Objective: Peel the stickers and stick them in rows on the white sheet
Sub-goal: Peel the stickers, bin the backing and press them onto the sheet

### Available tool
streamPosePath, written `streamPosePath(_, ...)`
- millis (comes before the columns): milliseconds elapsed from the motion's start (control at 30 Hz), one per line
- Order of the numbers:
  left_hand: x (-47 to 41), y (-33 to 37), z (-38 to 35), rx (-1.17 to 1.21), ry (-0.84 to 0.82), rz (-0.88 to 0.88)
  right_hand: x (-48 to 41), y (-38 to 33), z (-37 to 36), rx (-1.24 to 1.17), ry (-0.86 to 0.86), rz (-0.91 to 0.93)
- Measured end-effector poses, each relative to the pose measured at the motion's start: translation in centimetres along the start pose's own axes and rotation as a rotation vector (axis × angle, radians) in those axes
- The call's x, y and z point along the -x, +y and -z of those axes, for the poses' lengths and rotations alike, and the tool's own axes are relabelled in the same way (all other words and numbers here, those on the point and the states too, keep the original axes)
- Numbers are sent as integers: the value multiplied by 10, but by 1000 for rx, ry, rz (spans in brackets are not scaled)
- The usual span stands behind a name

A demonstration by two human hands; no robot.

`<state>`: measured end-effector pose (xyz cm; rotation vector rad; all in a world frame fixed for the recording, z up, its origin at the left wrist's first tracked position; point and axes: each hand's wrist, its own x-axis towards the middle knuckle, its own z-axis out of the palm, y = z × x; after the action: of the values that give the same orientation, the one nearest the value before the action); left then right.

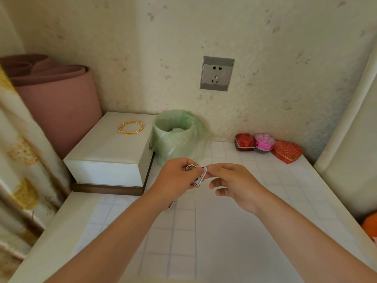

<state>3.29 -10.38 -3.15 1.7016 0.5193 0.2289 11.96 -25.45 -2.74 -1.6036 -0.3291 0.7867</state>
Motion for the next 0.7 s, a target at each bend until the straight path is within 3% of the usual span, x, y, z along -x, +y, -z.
streamPosePath(433,2,1,-2,-69,-9,-51,-1,3,-10,327,184,234)
streamPosePath(700,4,5,3,-73,-21,-62,4,-3,-5,142,74,161)
